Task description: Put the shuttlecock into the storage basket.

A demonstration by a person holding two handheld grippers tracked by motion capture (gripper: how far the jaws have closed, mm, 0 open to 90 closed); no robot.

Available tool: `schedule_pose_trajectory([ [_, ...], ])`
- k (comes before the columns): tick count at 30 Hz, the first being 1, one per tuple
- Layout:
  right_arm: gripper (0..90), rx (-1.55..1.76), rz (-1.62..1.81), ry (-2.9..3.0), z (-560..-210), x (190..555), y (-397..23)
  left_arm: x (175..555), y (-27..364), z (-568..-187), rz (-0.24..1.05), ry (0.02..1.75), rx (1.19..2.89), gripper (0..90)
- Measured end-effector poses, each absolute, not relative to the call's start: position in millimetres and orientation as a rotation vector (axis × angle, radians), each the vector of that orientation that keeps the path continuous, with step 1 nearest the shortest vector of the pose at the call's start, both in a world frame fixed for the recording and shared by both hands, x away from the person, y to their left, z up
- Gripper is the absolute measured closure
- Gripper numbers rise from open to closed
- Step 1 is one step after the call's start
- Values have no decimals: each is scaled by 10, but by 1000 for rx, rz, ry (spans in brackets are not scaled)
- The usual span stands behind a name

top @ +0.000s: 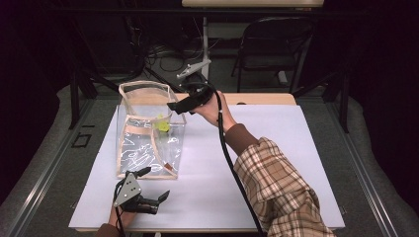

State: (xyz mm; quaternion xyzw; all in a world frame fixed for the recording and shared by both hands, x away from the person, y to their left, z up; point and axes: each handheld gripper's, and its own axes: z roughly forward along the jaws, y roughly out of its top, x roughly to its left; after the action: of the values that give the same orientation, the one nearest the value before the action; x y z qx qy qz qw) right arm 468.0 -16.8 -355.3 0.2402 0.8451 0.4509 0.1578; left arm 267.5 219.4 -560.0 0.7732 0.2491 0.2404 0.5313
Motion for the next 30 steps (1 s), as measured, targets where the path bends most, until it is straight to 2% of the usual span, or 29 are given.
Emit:
schedule_pose_trajectory([
  [30, 24, 677, 1269, 2413, -3859, 4265, -763, 2659, 2205, -5599, 576, 591, 1843, 1],
])
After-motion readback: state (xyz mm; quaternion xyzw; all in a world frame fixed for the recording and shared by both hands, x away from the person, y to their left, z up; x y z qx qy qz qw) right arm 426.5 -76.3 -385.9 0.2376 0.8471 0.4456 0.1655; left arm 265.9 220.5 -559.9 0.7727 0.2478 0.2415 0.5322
